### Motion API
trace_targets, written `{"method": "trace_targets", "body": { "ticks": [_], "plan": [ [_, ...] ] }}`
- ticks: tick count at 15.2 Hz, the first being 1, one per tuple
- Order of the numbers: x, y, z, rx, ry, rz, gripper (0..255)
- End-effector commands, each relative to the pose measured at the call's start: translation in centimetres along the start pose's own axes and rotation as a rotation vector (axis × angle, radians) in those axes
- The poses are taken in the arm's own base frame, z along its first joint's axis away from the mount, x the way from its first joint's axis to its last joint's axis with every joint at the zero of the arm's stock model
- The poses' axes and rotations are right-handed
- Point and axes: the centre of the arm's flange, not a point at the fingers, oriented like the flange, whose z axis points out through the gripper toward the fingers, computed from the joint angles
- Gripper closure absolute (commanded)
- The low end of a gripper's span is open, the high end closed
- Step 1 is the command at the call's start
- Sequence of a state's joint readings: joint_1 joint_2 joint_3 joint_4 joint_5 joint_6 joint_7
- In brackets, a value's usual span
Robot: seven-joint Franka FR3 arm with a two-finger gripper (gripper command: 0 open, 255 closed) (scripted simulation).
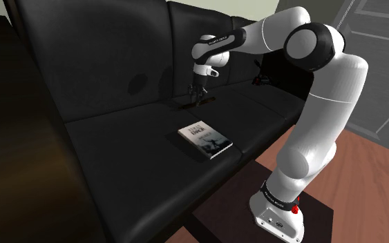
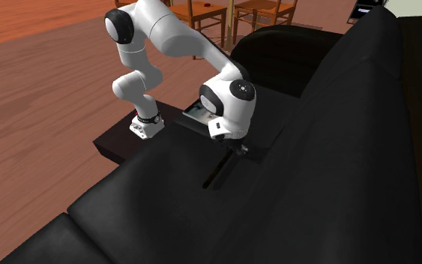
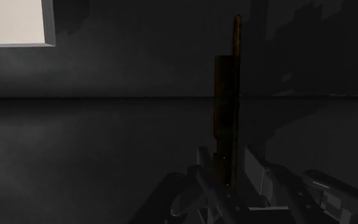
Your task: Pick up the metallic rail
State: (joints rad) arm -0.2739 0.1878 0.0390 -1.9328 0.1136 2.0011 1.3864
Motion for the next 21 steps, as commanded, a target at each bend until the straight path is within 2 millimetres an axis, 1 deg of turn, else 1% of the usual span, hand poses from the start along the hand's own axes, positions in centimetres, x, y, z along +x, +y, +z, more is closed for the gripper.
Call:
{"method": "trace_targets", "body": {
  "ticks": [1, 8, 21],
  "plan": [
    [0.0, 0.1, 0.4, -0.01, -0.001, 0.001, 255],
    [0.1, 0.0, 0.3, -0.01, -0.001, 0.001, 255],
    [-0.7, 0.7, -6.4, -0.01, -0.001, 0.001, 255]
  ]
}}
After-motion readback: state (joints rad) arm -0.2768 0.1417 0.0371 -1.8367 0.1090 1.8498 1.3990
